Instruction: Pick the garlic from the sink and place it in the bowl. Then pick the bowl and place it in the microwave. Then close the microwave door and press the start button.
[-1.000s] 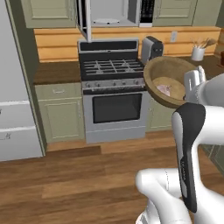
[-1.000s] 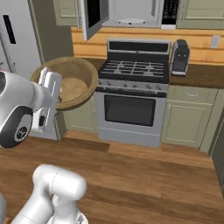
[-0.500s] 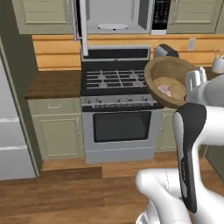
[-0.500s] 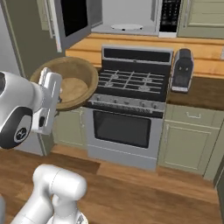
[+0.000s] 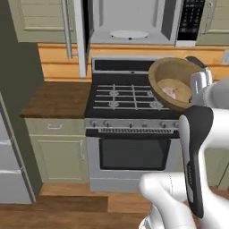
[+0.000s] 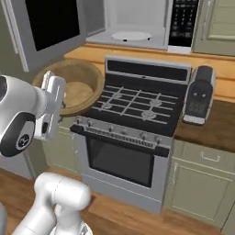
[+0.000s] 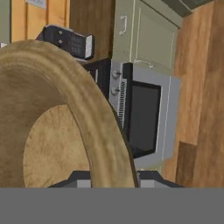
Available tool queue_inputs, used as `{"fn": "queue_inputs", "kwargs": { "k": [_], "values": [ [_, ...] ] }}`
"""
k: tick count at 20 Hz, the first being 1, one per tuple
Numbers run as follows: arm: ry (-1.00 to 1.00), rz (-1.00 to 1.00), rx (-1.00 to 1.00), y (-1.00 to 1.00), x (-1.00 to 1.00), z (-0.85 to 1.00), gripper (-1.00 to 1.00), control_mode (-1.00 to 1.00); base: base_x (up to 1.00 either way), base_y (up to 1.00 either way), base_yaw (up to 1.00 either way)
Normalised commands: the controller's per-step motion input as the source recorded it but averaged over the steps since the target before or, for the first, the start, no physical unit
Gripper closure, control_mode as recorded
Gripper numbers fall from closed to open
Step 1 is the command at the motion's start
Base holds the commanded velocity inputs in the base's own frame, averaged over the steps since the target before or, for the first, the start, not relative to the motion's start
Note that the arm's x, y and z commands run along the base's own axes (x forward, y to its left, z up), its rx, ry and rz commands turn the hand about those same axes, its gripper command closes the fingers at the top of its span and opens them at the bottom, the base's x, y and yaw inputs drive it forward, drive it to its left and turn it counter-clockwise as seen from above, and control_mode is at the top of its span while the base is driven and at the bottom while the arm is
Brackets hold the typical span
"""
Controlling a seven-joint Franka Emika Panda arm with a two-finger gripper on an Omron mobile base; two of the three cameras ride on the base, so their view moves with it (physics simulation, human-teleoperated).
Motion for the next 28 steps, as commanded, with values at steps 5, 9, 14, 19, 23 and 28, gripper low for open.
{"fn": "queue_inputs", "kwargs": {
  "k": [5,9,14,19,23,28],
  "values": [
    [0.00,0.00,0.00,0.00,0.00,0.00,1.00,1.00,0.98,-0.37,0.34],
    [0.00,0.00,0.00,0.00,0.00,0.00,1.00,1.00,0.54,-0.38,0.34],
    [0.00,0.00,0.00,0.00,0.00,0.00,1.00,1.00,0.25,-0.29,0.32],
    [0.00,0.00,0.00,0.00,0.00,0.00,1.00,1.00,0.19,-0.28,0.32],
    [0.00,0.00,0.00,0.00,0.00,0.00,1.00,1.00,0.31,-0.46,0.22],
    [0.00,0.00,0.00,0.00,0.00,0.00,1.00,1.00,0.73,-0.36,0.02]
  ]
}}
